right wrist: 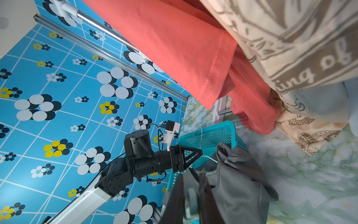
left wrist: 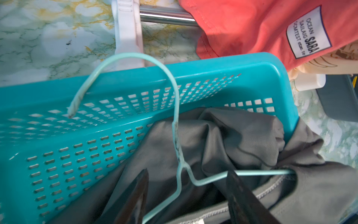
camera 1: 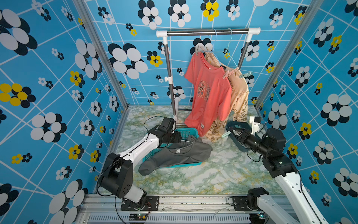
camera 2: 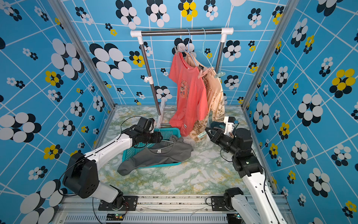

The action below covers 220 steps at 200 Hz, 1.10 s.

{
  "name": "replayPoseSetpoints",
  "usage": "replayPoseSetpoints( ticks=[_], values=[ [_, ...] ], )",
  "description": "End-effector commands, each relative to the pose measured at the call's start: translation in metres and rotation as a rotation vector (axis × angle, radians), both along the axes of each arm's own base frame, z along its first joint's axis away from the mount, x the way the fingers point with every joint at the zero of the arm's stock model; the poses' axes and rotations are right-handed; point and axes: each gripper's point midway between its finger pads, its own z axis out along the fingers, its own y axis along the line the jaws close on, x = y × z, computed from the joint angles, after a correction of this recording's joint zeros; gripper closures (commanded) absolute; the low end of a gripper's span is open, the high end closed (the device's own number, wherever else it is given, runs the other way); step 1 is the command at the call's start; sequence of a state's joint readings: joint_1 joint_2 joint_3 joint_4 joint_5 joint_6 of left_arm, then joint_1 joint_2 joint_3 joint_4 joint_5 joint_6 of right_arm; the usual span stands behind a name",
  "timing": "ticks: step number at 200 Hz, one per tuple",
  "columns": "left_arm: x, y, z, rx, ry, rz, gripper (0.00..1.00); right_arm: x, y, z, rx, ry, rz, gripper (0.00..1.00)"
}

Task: Use clothespins to secure the t-shirt on both sides of the hanger
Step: Pick up the hanger from the basket.

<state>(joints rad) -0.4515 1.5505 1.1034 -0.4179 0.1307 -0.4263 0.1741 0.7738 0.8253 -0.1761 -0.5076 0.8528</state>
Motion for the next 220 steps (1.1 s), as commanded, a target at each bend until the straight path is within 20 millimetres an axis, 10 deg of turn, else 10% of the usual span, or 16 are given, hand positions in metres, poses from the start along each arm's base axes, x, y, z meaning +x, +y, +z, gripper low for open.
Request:
replayPoseSetpoints(
  ticks=[1, 41, 72, 155, 220],
  values=[
    [0.022, 0.001, 0.002, 0.031, -0.043, 0.017, 0.41, 0.000, 0.000, -0.002, 0.007, -0.004, 0.007, 0.90],
    [0.038, 0.001, -0.007, 0.111, -0.053, 0.002, 0.56, 0.001, 0.000, -0.004, 0.005, 0.003, 0.006, 0.90],
    [0.041, -0.008, 0.017, 0.136, -0.129, -0.055, 1.00, 0.002, 0.001, -0.004, 0.009, 0.010, 0.009, 0.90],
    [-0.013, -0.013, 0.186, 0.213, -0.603, -0.277, 1.00, 0.007, 0.009, 0.029, 0.011, -0.063, 0.063, 0.90],
    [-0.073, 0.008, 0.325, -0.047, -0.986, -0.226, 1.00, -0.008, 0.038, 0.109, 0.000, -0.272, 0.258, 0.92]
  ],
)
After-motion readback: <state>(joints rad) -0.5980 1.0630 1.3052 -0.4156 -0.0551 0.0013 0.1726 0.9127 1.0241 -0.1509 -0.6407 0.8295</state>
